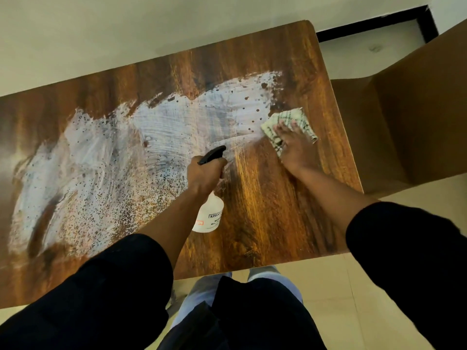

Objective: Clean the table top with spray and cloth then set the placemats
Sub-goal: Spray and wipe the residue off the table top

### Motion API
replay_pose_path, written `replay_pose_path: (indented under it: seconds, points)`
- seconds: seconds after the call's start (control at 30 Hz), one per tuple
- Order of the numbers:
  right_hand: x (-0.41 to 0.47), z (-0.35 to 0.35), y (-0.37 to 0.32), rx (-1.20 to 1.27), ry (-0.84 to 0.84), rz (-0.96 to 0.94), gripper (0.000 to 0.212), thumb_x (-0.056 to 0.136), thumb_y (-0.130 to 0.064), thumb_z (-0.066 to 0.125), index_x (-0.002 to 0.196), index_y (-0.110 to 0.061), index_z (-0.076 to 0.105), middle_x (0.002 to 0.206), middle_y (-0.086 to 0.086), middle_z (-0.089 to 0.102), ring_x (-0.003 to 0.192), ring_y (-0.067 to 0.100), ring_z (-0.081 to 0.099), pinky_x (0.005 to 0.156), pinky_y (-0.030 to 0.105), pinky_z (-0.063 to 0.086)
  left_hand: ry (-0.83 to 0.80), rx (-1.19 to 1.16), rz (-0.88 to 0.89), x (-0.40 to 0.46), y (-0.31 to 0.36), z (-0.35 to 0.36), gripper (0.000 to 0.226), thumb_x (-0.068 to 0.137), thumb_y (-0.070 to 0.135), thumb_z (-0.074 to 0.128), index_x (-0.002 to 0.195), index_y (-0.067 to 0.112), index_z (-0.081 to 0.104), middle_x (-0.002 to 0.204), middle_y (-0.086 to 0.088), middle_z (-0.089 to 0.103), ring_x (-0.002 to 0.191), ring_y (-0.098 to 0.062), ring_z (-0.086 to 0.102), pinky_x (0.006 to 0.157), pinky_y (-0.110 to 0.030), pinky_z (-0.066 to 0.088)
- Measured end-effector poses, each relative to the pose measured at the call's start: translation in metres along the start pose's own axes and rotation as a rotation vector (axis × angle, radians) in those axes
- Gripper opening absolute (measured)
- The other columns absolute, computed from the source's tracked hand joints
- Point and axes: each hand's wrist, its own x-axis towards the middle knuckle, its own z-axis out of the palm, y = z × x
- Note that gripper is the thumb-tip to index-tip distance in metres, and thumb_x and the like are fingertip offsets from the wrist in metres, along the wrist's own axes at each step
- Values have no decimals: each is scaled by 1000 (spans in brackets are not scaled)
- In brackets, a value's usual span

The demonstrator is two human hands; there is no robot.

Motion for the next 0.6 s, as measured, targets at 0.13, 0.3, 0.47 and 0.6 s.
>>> replay_pose_path:
  seconds: [0.13,0.3,0.47,0.6]
  points:
    - [11,13,-5,-44,101,138,72,94,-1,54,155,-34,36,164,-9,30,156,20,13,126,49,13,62,1,58,10,2,-1,23,72,31,72,95,26,75,64,-6,65,59,-23,57,54,-32,44]
    - [-19,47,-56,47,57,7,66,91,-2,60,147,-36,47,159,-8,38,156,19,16,127,50,9,45,-20,43,24,11,-10,10,90,17,74,96,10,79,67,-9,75,70,-34,77,45,-25,42]
    - [-44,69,-60,-17,-196,-455,74,89,-10,68,153,-34,41,162,-13,31,156,16,12,127,47,8,78,-22,53,33,20,-10,13,76,26,73,88,29,74,58,-4,65,57,-26,60,48,-28,42]
    - [-10,53,-40,28,-123,-400,73,86,-11,74,149,-35,45,158,-13,38,155,17,20,125,53,17,22,-25,70,41,26,-14,17,82,17,73,91,30,76,71,-14,77,72,-33,77,46,-25,43]
